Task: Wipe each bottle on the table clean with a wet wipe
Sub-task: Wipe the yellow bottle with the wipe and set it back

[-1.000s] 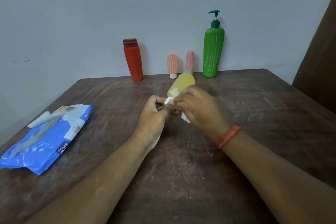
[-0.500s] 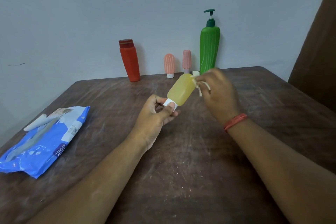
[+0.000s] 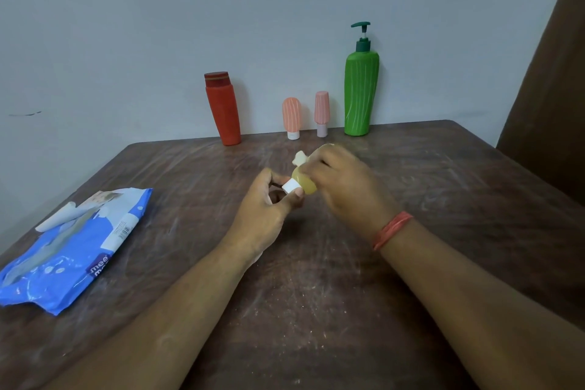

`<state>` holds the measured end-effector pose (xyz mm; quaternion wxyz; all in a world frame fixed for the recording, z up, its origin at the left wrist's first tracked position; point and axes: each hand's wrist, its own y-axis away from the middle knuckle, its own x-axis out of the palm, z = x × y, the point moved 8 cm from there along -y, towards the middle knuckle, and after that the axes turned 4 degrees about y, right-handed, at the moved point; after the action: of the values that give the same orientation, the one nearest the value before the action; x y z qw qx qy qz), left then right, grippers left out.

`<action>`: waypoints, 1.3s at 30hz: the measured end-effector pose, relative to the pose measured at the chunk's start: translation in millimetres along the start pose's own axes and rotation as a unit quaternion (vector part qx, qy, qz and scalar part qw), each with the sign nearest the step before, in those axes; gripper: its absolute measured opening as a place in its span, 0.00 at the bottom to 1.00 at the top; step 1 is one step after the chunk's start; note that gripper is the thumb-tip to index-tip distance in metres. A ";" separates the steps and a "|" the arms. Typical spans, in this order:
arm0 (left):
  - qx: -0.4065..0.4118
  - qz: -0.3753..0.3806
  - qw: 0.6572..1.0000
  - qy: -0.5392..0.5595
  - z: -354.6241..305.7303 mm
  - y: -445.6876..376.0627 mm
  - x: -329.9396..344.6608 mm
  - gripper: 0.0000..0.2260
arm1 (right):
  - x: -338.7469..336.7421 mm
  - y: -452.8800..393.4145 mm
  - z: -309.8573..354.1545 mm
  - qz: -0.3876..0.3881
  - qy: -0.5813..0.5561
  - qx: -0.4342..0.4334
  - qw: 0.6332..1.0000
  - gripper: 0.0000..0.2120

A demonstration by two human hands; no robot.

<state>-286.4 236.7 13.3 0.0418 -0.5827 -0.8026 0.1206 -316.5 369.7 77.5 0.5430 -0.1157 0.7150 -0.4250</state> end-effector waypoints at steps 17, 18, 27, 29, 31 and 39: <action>-0.031 -0.012 0.986 0.161 10.9 -4.1 -6.2 0.05 | 20.8 26.1 -63.1 -0.126 -0.426 0.396 0.804 0.12; -0.032 -0.013 0.986 0.164 10.9 -4.2 -5.7 0.05 | 23.0 27.2 -62.4 -0.132 -0.445 0.403 0.789 0.13; -0.014 -0.034 0.992 0.121 4.9 -0.8 -4.9 0.13 | 43.2 27.6 -28.3 -0.066 -0.524 0.395 0.752 0.07; -0.011 -0.055 0.993 0.099 5.4 -0.9 -10.6 0.11 | 47.7 27.4 -23.5 -0.024 -0.506 0.386 0.771 0.05; -0.013 -0.068 0.994 0.085 5.8 -1.3 -13.5 0.07 | 53.4 28.7 -20.4 0.032 -0.505 0.380 0.774 0.04; -0.014 -0.006 0.995 0.094 5.5 1.1 7.3 0.07 | 29.7 28.3 -54.0 -0.093 -0.541 0.421 0.722 0.07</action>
<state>-288.9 243.1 7.2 0.1092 -0.5874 -0.8001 0.0536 -366.8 394.5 39.2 0.7880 -0.1515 0.0330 -0.5959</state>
